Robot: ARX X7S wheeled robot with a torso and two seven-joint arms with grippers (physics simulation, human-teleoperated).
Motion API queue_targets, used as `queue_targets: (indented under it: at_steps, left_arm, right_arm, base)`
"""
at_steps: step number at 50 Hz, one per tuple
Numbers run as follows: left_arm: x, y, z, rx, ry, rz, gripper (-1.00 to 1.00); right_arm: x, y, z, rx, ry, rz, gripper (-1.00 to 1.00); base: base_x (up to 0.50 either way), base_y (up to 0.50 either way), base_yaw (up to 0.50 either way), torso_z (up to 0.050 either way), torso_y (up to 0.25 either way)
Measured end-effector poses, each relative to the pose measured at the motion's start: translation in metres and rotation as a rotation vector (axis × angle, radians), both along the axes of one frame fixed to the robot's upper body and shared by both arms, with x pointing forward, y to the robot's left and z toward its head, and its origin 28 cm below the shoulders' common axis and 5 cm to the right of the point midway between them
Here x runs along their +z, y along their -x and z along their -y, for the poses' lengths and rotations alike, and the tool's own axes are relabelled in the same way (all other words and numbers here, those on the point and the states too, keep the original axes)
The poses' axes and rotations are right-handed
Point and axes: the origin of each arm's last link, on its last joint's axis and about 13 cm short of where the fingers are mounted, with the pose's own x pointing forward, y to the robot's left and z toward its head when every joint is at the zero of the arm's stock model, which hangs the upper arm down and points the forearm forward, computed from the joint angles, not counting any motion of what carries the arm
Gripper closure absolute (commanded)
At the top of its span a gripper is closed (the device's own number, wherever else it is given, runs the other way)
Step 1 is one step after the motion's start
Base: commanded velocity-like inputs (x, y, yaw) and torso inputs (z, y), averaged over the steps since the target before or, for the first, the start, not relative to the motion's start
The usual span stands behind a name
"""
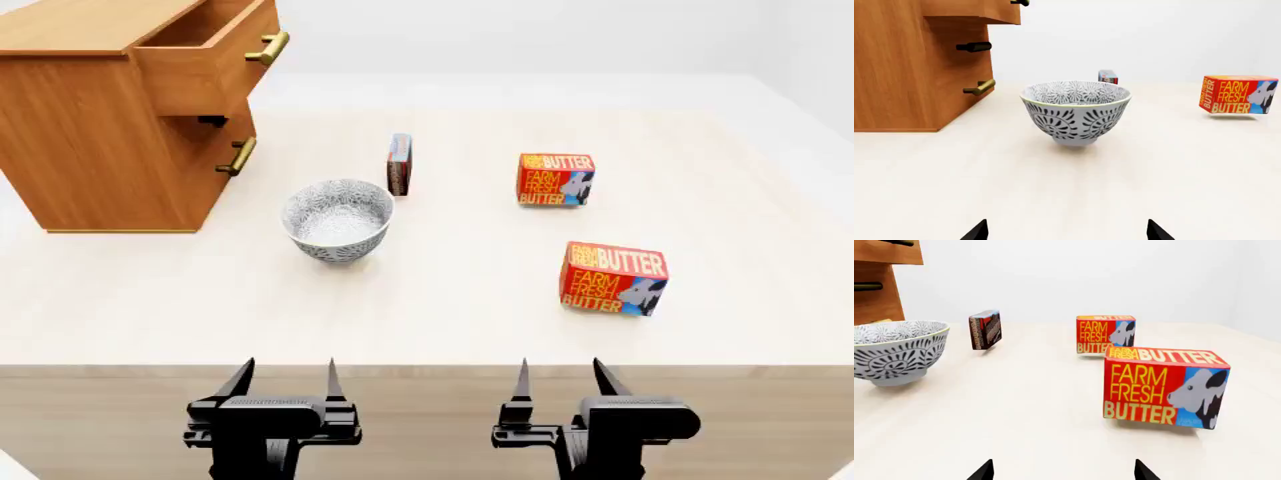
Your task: Put the chocolate pudding in the top drawer of the cabinet and close it.
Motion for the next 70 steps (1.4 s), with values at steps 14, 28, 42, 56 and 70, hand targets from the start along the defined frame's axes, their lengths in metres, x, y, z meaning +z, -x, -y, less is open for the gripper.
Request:
queue_targets:
  at_steps: [14,28,42,56,70]
  left_arm:
    - [0.001,-0.002,0.001,-0.001,0.001,0.008,-1.00]
    - [0.003,-0.002,0.000,0.008,0.012,0.020,-1.00]
    - [0.013,0.001,-0.003,0.006,0.031,0.030,-1.00]
    - [0.050,0.001,-0.011,-0.012,0.011,0.088,-1.00]
    - [0.093,-0.008,-0.015,-0.054,-0.091,0.124,-1.00]
  right_arm:
    - [0.002,-0.006,0.001,-0.061,0.012,-0.071,-1.00]
    - [0.003,-0.004,0.002,-0.035,0.036,-0.072,-1.00]
    - [0.008,0.002,0.003,-0.016,0.053,-0.052,-1.00]
    - [0.042,0.014,0.012,-0.019,0.089,0.014,-1.00]
    - [0.092,0.015,0.022,-0.013,0.165,0.081,-1.00]
  base:
    - [0.00,0.00,0.00,0.000,0.000]
    - [0.00,0.00,0.00,0.031,0.013]
    - [0.00,0.00,0.00,0.050,0.024]
    - [0.00,0.00,0.00,0.050,0.025]
    - [0.00,0.00,0.00,0.050,0.025]
